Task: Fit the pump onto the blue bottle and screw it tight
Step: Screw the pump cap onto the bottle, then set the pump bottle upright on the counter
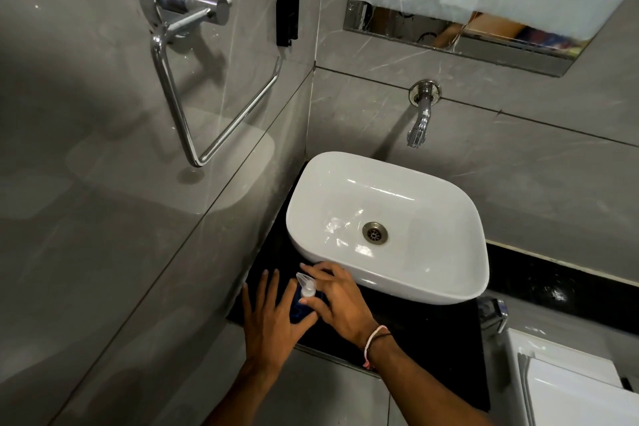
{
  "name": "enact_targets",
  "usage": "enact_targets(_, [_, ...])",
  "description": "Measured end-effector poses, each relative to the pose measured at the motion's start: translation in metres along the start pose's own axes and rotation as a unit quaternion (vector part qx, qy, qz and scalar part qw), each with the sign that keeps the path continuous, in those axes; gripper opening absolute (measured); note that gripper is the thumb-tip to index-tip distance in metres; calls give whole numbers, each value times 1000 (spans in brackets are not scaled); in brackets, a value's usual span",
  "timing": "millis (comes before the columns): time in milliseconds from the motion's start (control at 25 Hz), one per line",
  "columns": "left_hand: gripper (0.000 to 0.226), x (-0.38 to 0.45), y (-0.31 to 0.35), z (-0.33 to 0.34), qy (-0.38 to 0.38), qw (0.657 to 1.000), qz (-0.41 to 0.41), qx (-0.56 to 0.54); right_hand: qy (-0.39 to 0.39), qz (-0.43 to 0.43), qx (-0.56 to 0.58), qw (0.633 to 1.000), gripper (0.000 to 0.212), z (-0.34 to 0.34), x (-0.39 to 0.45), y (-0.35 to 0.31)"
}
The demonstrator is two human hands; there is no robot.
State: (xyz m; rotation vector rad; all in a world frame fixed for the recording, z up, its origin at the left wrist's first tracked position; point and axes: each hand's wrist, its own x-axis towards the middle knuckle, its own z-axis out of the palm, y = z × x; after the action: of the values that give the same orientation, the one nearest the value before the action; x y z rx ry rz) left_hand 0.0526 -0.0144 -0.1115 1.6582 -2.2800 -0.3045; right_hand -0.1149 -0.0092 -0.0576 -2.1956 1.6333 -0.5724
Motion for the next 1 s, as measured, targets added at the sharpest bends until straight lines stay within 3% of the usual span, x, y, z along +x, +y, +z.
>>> enact_targets(200, [70, 1, -2, 3, 8, 1000, 13, 8, 82, 18, -75, 994, 37, 11, -8, -8])
enact_targets(440, [70, 3, -5, 5, 12, 999, 33, 18, 108, 34, -122, 986, 38, 14, -10, -13])
enact_targets(600, [72, 5, -5, 3, 16, 999, 46, -8, 86, 59, -13, 994, 36, 14, -11, -15])
enact_targets(680, [72, 2, -2, 2, 35, 998, 38, -46, 64, 86, 52, 993, 46, 13, -17, -8])
enact_targets(840, [80, -2, 7, 1, 35, 992, -17, -118, 9, 194, 207, 959, 59, 13, -36, 16])
enact_targets(1000, [91, -3, 12, -7, -16, 958, -97, -269, -72, 256, 251, 931, 69, 28, -40, 20])
